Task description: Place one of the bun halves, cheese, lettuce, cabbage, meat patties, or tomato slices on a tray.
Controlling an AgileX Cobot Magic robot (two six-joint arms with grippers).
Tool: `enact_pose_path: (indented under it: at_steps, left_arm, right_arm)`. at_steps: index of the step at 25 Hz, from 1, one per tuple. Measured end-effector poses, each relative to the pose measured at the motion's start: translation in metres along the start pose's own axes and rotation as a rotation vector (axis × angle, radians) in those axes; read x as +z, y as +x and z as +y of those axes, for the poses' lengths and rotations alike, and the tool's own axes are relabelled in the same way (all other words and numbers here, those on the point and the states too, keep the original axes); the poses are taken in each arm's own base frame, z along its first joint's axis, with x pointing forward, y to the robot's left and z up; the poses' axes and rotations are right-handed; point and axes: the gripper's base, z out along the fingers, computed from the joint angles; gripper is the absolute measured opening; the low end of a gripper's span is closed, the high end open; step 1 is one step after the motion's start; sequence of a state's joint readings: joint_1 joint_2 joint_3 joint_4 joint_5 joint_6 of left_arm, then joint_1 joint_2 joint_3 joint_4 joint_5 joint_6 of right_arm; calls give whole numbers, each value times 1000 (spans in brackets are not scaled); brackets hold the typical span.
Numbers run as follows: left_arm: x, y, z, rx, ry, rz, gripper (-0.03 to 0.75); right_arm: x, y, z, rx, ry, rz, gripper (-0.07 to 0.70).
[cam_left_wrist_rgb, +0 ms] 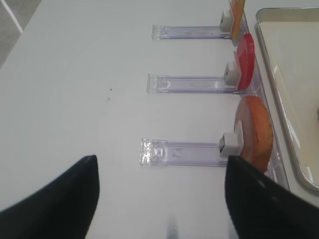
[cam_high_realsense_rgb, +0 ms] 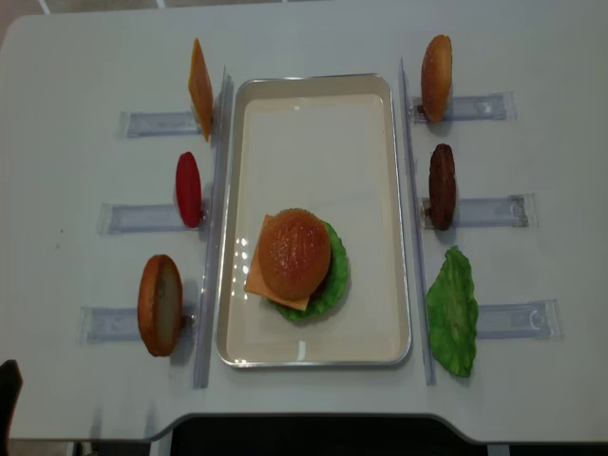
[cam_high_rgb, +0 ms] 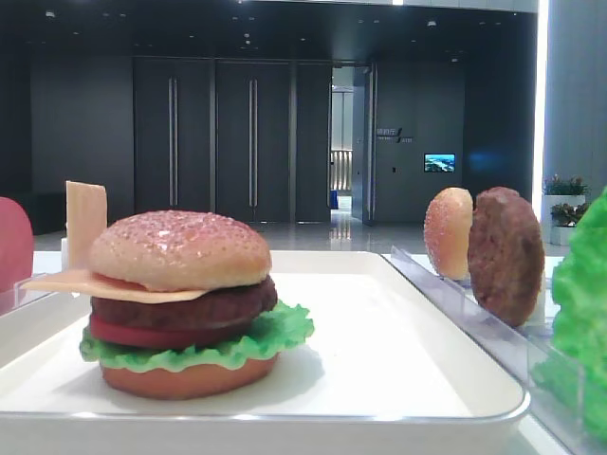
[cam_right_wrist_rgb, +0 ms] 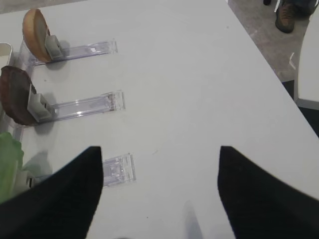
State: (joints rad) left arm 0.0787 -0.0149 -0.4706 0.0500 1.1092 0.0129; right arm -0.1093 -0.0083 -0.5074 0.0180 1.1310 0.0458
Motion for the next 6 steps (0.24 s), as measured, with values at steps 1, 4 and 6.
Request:
enact_pose_path:
  at_steps: [1,4,6]
  left_arm:
    - [0,0,0,0,0,0,597]
    - [0,0,0,0,0,0,597]
    - [0,0,0,0,0,0,597]
  right_arm:
    - [0,0,0,0,0,0,469]
    - [0,0,0,0,0,0,469]
    - [0,0,0,0,0,0,469]
